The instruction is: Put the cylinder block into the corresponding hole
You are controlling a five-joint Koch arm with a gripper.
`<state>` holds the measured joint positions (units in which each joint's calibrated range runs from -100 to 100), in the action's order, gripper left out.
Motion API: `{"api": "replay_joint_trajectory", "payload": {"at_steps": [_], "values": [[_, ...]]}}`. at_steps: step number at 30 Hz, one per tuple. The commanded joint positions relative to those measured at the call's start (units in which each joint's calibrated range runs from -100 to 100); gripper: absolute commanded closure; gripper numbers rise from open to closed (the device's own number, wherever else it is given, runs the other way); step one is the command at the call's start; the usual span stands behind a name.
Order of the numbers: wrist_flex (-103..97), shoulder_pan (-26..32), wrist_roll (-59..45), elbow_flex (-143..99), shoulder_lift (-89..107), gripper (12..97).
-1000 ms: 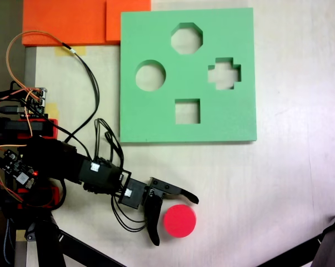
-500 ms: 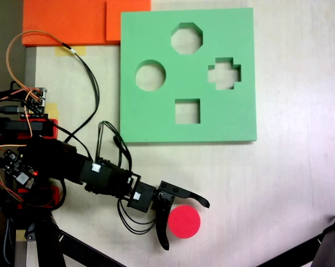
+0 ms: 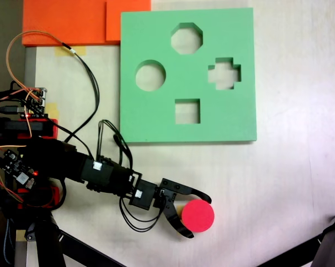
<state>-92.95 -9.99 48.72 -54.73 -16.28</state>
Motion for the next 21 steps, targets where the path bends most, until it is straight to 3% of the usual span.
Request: {"api": "replay_joint_trajectory", "payload": {"at_steps": [1, 13, 21], "values": [[-4.0, 0.3, 0.2, 0.6, 2.6, 65.4], [-3.8, 0.6, 0.2, -3.0, 11.3, 70.3], [17.5, 1.7, 0.2, -5.3, 49.0, 70.5]]}}
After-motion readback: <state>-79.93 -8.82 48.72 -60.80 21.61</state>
